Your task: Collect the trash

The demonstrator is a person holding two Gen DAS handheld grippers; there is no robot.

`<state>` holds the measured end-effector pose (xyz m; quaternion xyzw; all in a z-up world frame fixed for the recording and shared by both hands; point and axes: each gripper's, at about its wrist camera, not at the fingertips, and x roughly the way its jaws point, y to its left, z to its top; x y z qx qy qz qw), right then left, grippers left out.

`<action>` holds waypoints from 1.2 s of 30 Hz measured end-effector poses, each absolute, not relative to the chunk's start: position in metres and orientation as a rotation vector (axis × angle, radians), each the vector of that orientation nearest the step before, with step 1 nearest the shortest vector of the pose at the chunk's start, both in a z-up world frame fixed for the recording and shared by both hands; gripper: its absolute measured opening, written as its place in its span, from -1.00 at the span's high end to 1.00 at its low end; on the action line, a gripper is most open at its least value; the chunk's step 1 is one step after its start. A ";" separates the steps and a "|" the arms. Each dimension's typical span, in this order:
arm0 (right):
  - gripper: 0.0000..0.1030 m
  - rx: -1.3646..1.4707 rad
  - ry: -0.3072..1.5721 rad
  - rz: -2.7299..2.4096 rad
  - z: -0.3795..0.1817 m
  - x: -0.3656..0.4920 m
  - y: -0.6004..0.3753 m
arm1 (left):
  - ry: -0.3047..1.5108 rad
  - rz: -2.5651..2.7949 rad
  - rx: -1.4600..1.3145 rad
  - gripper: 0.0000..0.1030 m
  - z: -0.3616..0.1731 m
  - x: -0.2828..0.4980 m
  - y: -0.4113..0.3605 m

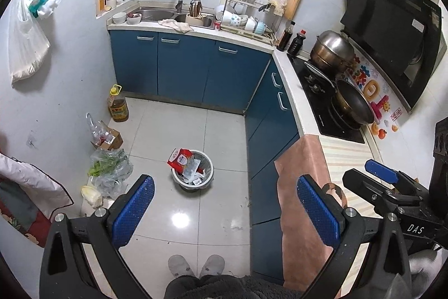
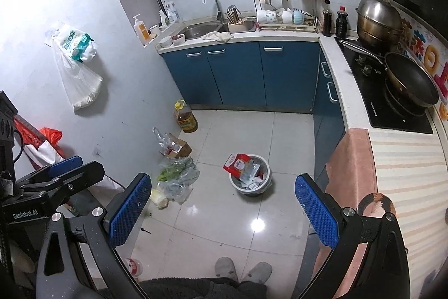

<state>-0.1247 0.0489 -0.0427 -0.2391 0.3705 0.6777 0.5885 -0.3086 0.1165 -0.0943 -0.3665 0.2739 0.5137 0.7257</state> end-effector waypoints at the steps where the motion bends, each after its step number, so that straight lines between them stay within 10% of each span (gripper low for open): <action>1: -1.00 -0.558 0.863 1.577 -0.043 -0.125 0.050 | 0.605 1.132 -0.809 -1.00 -0.095 -0.308 0.117; 36: -1.00 -0.560 0.882 1.533 -0.045 -0.108 0.057 | 0.644 1.071 -0.790 -1.00 -0.092 -0.293 0.138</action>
